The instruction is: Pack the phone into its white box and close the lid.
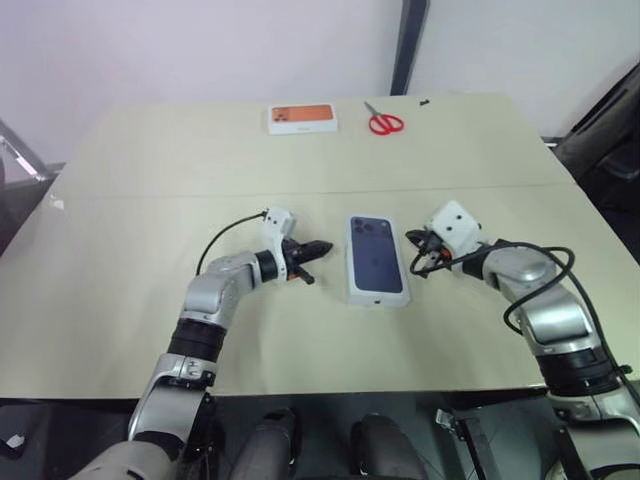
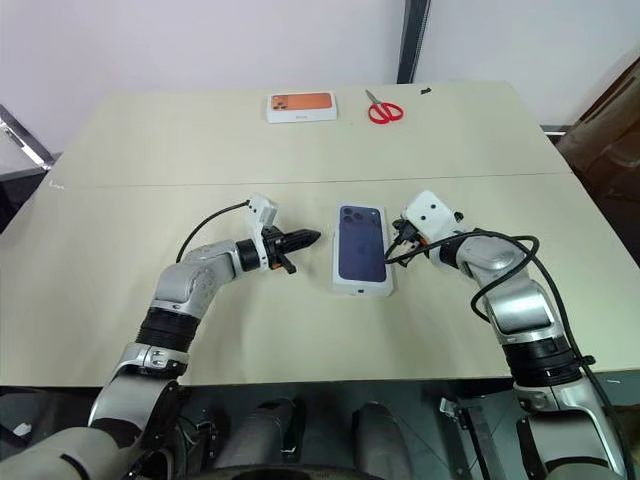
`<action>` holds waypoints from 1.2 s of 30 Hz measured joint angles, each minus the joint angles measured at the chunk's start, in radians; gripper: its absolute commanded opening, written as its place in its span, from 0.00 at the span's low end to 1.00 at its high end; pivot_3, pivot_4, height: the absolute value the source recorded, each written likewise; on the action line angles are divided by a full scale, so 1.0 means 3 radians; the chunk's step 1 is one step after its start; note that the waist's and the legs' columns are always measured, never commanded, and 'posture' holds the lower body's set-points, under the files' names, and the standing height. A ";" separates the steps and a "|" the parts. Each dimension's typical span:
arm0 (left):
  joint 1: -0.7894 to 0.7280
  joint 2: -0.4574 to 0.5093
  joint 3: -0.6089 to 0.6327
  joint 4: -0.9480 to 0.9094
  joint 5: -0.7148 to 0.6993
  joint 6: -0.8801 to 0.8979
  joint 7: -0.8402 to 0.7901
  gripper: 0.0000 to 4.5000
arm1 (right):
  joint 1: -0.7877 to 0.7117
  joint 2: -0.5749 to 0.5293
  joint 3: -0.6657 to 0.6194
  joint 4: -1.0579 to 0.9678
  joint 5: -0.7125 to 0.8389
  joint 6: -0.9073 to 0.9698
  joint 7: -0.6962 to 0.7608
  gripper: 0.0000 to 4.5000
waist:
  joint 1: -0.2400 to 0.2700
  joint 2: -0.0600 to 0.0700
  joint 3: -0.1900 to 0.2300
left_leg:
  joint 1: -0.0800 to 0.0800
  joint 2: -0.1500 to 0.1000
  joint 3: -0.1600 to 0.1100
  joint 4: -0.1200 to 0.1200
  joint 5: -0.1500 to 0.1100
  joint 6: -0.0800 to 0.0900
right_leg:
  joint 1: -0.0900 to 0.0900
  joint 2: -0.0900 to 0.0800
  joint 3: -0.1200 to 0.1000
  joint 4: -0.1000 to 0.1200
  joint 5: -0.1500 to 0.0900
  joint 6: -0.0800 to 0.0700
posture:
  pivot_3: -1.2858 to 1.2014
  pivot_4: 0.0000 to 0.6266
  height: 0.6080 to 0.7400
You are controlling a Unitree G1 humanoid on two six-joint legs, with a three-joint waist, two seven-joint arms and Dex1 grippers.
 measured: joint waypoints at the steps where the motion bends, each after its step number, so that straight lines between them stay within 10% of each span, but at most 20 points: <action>1: -0.0056 -0.0038 0.0017 0.0009 -0.0015 0.0008 0.0014 0.00 | -0.0001 0.0019 0.0002 0.0000 0.0017 -0.0011 0.0022 0.01 | 0.0001 -0.0001 0.0000 | 0.0000 0.0000 0.0000 0.0001 0.0000 0.0000 | 0.0001 0.0000 -0.0001 0.0000 0.0000 0.0000 | 0.52 0.24 0.95; 19: -0.0319 -0.0334 -0.0397 0.0590 0.0366 -0.0359 -0.0041 0.06 | 0.0229 0.0025 0.0406 -0.0302 -0.0118 -0.0071 0.0268 0.00 | -0.0013 -0.0008 -0.0008 | 0.0010 0.0001 -0.0002 0.0001 -0.0001 0.0002 | 0.0010 0.0002 0.0000 0.0001 0.0000 0.0000 | 0.52 0.24 0.95; 22: -0.0318 -0.0306 -0.0373 0.0564 0.0315 -0.0351 -0.0117 0.30 | 0.0205 0.0132 0.0270 -0.0306 0.0078 0.0177 0.0288 0.19 | -0.0016 -0.0008 -0.0008 | 0.0010 0.0001 -0.0002 0.0001 -0.0001 0.0001 | 0.0010 0.0002 0.0000 0.0001 0.0000 0.0000 | 0.52 0.24 0.95; 28: -0.0145 0.0077 -0.0288 0.0234 0.0301 -0.0380 -0.0219 0.98 | 0.0124 0.0231 0.0022 -0.0266 0.0319 0.0333 0.0238 0.88 | -0.0028 -0.0007 -0.0007 | 0.0004 0.0001 -0.0001 -0.0004 0.0000 -0.0001 | -0.0001 0.0002 0.0003 0.0003 0.0000 0.0000 | 0.52 0.24 0.95; 36: 0.0282 0.0813 0.0108 -0.0535 0.0027 -0.0196 -0.0497 1.00 | 0.0373 0.0220 -0.0258 -0.0585 0.0619 0.0248 0.0286 0.99 | -0.0016 -0.0007 -0.0006 | 0.0003 0.0001 -0.0002 -0.0005 -0.0001 0.0000 | -0.0001 -0.0001 0.0003 0.0000 0.0000 0.0000 | 0.52 0.24 0.95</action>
